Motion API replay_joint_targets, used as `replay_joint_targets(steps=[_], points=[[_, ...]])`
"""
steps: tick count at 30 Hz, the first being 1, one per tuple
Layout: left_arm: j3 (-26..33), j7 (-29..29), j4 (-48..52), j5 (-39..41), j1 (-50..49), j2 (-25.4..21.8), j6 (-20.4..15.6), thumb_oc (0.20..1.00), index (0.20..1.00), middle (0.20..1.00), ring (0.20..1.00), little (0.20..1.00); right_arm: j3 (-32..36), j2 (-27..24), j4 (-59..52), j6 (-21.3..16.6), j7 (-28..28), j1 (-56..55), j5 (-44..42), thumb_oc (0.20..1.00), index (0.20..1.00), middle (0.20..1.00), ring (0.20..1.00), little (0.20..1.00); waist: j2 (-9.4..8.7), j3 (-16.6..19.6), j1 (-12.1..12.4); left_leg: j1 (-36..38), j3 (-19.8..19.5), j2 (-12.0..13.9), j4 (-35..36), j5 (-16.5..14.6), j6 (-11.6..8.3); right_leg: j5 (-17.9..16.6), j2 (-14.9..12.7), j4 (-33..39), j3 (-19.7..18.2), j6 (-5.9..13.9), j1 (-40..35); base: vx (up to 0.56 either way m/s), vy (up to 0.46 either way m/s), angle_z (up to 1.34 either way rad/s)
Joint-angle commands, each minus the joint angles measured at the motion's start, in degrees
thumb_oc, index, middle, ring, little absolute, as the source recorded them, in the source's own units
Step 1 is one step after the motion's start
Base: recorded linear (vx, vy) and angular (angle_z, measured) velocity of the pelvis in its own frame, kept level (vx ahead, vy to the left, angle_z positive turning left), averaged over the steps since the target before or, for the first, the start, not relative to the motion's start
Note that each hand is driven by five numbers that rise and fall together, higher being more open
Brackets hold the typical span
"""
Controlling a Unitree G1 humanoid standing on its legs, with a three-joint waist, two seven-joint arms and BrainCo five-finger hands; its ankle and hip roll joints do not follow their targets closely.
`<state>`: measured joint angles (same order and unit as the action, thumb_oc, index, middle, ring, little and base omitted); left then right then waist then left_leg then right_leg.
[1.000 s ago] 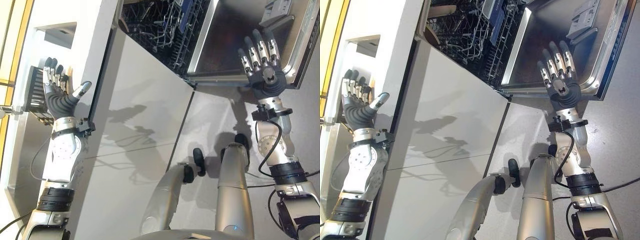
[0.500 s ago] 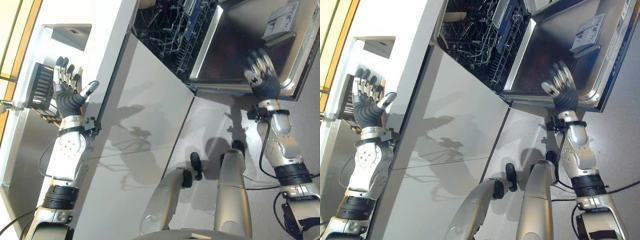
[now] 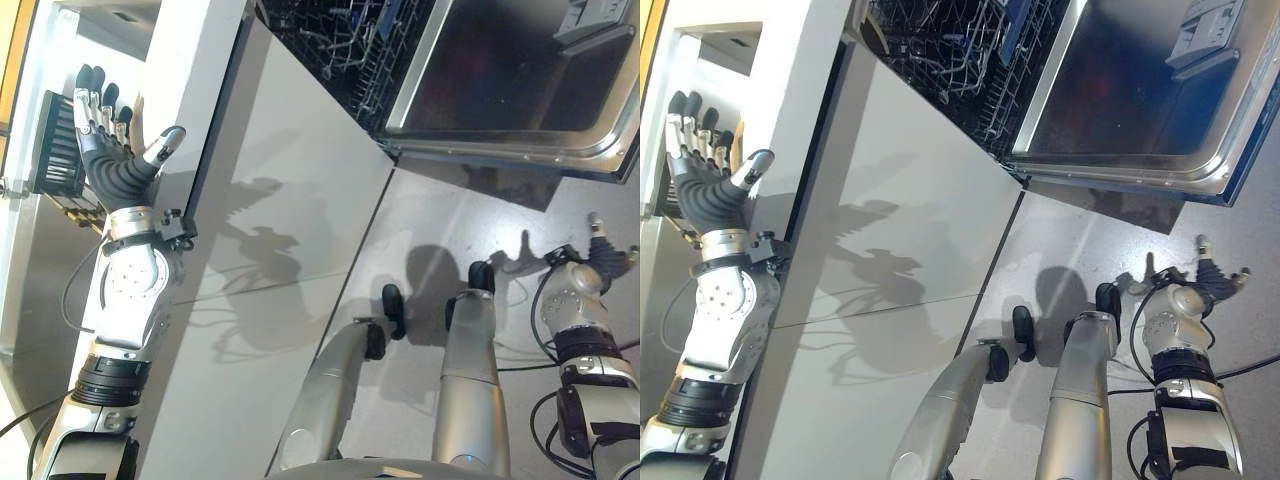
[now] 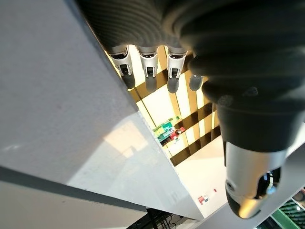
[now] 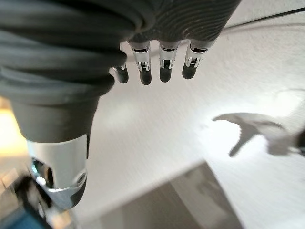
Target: Pick up plates and place into dishwasher.
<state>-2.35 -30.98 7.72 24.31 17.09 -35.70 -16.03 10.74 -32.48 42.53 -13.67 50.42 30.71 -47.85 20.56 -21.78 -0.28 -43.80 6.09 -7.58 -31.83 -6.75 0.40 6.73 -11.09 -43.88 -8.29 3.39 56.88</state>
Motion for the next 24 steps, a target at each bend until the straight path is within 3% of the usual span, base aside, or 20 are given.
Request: replay_joint_targets(steps=[1, 4, 7, 11, 14, 17, 21, 24], points=[[-7.87, 0.93, -4.16, 0.23, -1.1, 2.68, 1.97, 1.0, 1.0, 1.0, 1.0, 1.0, 1.41, -4.55, -2.28, -8.69, 1.42, 8.48, 4.48, 1.0, 1.0, 1.0, 1.0, 1.0, 4.8, -8.02, -2.58, -1.53, -1.35, -1.34, -0.15, 0.96, 1.13, 1.72, -0.03, -0.68, -0.35, -0.8, -1.99, 0.01, -0.096, 0.01], [-8.31, 0.51, -3.82, -0.52, -2.21, 2.84, 0.99, 1.0, 1.0, 1.0, 1.0, 1.0, 0.84, -4.49, -4.43, -12.24, -3.09, 10.95, 4.95, 1.0, 1.0, 1.0, 1.0, 1.0, 5.32, -8.02, -2.25, -3.05, -1.75, -1.31, -0.43, 1.4, 0.71, 2.25, 0.2, -1.51, -0.25, -0.56, -0.35, 0.01, -0.098, -0.01], [-7.97, 0.37, -3.64, -0.41, -2.32, 2.17, 0.52, 1.0, 1.0, 1.0, 1.0, 1.0, -0.44, -5.77, -3.41, -13.02, -16.97, 13.89, -3.22, 1.0, 1.0, 1.0, 1.0, 1.0, 5.82, -8.02, -1.82, -4.64, -1.92, -1.02, -0.4, 2.2, 0.14, 2.68, 0.59, -2.2, -0.13, -0.46, 1.46, 0.02, -0.096, 0.03], [-8.0, 1.05, -3.45, 0.29, -1.56, 0.75, 0.68, 1.0, 1.0, 1.0, 1.0, 1.0, -2.8, -7.27, -0.21, -9.73, -35.95, 18.81, -16.35, 1.0, 1.0, 1.0, 1.0, 1.0, 6.2, -8.02, -1.01, -6.09, -2.44, -0.98, -0.22, 3.05, -0.52, 2.82, 0.94, -2.82, 0.26, -0.71, 3.13, 0.0, -0.127, 0.02], [-7.65, 1.43, -3.48, 0.82, -1.16, -0.11, 0.99, 1.0, 1.0, 1.0, 1.0, 1.0, -4.81, -8.46, 1.19, -7.6, -46.71, 21.4, -19.14, 1.0, 1.0, 1.0, 1.0, 1.0, 6.25, -8.02, -0.64, -6.73, -2.79, -0.75, 0.04, 3.51, -1.0, 2.74, 1.23, -2.82, 0.59, -0.86, 3.92, 0.0, -0.11, 0.05], [-6.26, 1.79, -3.16, 1.81, -0.86, -1.4, 1.6, 1.0, 1.0, 1.0, 1.0, 1.0, -8.28, -8.66, -3.62, -6.09, -62.96, 21.96, -21.21, 1.0, 1.0, 1.0, 1.0, 1.0, 5.79, -8.02, -0.54, -7.1, -3.51, -0.31, 1.3, 4.37, -1.45, 2.46, 1.86, -2.06, 0.94, -1.01, 4.63, -0.02, -0.092, 0.0], [-4.23, 3.28, -4.71, 3.06, -0.63, -2.65, 0.96, 1.0, 1.0, 1.0, 1.0, 1.0, -11.09, -7.61, -16.02, -8.4, -71.81, 18.3, -21.77, 1.0, 1.0, 1.0, 1.0, 1.0, 4.56, -8.02, -1.41, -6.39, -4.11, 0.47, 3.17, 5.63, -1.86, 1.48, 2.59, 0.17, 1.03, -0.98, 3.79, 0.0, -0.026, -0.02], [-2.22, 4.68, -5.03, 4.75, -0.81, -2.91, 1.58, 1.0, 1.0, 1.0, 1.0, 1.0, -10.99, -6.96, -23.96, -8.17, -73.33, 16.3, -20.08, 1.0, 1.0, 1.0, 1.0, 1.0, 3.79, -8.02, -1.93, -4.36, -4.54, 0.84, 4.79, 6.32, -2.02, 1.0, 2.84, 1.98, 1.24, -0.97, 1.77, 0.01, 0.025, -0.05]])
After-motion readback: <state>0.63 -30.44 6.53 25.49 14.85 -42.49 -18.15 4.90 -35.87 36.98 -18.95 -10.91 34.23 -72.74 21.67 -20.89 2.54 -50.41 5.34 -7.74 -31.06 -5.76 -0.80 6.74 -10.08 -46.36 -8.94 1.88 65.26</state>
